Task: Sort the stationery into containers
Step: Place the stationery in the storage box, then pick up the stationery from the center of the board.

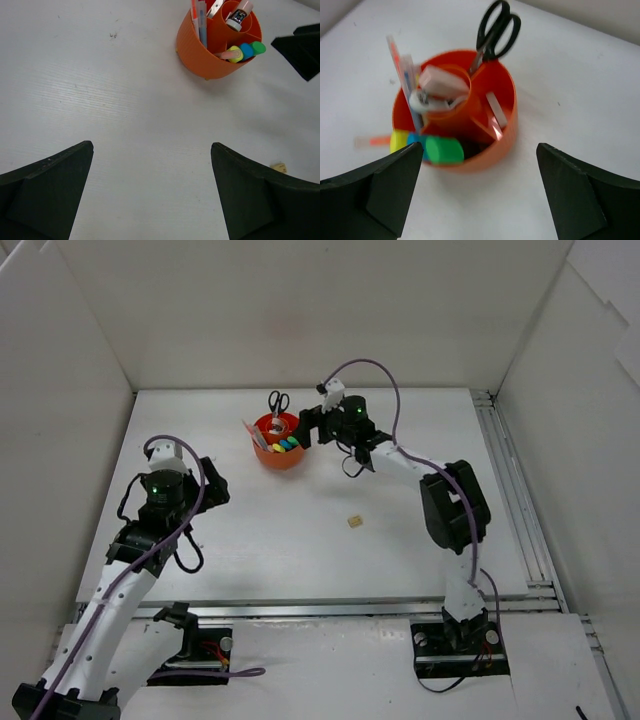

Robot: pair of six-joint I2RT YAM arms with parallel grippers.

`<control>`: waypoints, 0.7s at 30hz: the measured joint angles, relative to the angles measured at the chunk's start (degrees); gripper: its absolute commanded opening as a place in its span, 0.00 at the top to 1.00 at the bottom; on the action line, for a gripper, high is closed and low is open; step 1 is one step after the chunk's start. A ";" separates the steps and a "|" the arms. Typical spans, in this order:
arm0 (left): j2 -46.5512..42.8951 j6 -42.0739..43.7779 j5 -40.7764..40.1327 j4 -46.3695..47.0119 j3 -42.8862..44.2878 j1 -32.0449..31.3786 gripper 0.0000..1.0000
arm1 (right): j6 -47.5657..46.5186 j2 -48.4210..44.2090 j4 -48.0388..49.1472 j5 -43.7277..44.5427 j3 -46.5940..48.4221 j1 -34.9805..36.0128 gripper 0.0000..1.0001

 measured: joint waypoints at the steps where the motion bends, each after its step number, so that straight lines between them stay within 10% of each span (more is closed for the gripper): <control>1: -0.61 -0.04 0.11 -0.07 -0.02 0.00 0.00 | 0.02 -3.50 0.11 0.96 -4.31 0.00 0.02; 8: -3.69 -1.18 2.36 0.39 -3.08 0.00 0.00 | 2.58 -25.53 -12.13 10.32 -25.09 0.50 0.02; 18: -3.96 -3.26 8.57 0.90 -9.38 -0.37 0.01 | 9.68 -28.92 -30.27 17.59 -37.83 6.01 0.02; 21: -5.33 -3.67 9.14 0.94 -10.14 -0.42 0.01 | 10.99 -28.92 -32.89 18.97 -38.95 8.35 0.16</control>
